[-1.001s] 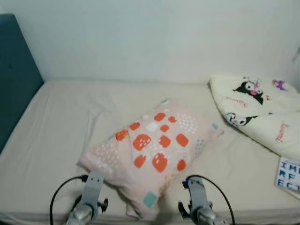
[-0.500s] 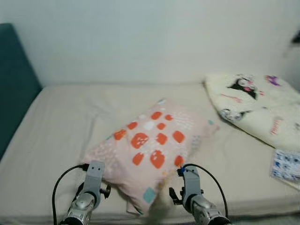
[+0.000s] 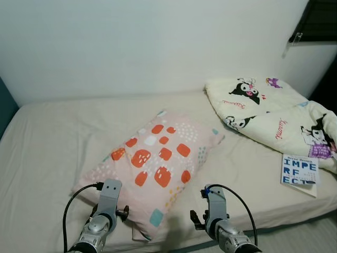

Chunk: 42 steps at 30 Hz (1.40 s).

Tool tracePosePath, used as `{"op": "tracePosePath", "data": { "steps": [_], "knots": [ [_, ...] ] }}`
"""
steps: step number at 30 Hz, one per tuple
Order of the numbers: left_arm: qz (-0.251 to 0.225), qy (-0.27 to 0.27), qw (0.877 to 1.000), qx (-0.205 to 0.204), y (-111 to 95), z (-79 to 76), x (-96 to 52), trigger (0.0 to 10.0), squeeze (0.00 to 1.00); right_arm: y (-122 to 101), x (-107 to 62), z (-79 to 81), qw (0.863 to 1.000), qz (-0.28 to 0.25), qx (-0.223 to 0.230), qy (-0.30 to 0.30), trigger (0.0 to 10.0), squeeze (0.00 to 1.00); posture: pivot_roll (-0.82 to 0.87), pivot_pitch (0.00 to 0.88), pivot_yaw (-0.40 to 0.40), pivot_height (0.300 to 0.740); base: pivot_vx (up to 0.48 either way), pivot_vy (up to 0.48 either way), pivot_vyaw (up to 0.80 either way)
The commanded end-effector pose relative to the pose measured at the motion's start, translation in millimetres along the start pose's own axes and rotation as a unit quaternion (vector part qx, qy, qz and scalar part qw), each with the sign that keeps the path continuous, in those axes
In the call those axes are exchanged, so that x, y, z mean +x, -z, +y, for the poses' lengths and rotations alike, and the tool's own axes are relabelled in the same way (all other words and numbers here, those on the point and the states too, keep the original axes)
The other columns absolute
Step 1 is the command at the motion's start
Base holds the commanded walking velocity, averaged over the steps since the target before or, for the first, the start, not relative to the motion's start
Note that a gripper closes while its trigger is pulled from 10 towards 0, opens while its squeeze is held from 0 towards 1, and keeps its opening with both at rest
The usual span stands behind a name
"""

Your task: Clean up the room

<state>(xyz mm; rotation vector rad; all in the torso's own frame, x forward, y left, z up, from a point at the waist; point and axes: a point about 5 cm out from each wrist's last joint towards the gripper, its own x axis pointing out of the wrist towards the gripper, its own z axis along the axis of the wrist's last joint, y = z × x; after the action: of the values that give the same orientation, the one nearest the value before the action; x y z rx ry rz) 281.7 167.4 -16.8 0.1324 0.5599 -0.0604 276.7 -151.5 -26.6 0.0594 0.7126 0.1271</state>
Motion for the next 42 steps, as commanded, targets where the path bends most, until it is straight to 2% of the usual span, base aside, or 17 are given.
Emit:
{"op": "tracePosePath", "data": {
  "steps": [1, 7, 20, 33, 42],
  "knots": [
    [0.0, 0.005, 1.0, -0.004, 1, -3.0, -0.1, 10.0, 0.0, -4, 0.8, 3.0, 1.0, -0.011, 0.008, -0.009, 10.0, 0.0, 0.0, 0.078, -0.027, 0.74, 0.364, 0.0, 0.0],
    [0.004, 0.008, 1.0, -0.021, 3, -5.6, -0.4, 10.0, 0.0, -5, 0.9, 3.9, 1.0, -0.012, 0.005, -0.012, 10.0, 0.0, 0.0, 0.078, -0.026, 0.74, 0.118, 0.0, 0.0],
    [0.015, 0.001, 1.0, -0.018, 11, -3.6, -2.9, 10.0, 0.0, -7, 0.9, 7.5, 0.999, -0.025, 0.016, -0.037, 10.0, 0.0, 0.0, 0.094, -0.021, 0.74, 0.0, 0.0, 0.0],
    [0.013, 0.004, 1.0, -0.015, 10, -3.7, -2.8, 10.0, 0.0, -9, 1.4, 15.0, 0.997, -0.033, 0.01, -0.067, 10.0, 0.0, 0.0, 0.096, -0.014, 0.74, 0.0, 0.0, 0.8],
    [0.012, 0.005, 1.0, -0.013, 11, -3.0, -3.3, 10.0, 0.0, -19, 1.4, 6.7, 0.997, -0.055, 0.038, -0.046, 10.0, 0.0, 0.01, 0.104, -0.009, 0.74, 0.0, 0.0, 0.8]
  ]
}}
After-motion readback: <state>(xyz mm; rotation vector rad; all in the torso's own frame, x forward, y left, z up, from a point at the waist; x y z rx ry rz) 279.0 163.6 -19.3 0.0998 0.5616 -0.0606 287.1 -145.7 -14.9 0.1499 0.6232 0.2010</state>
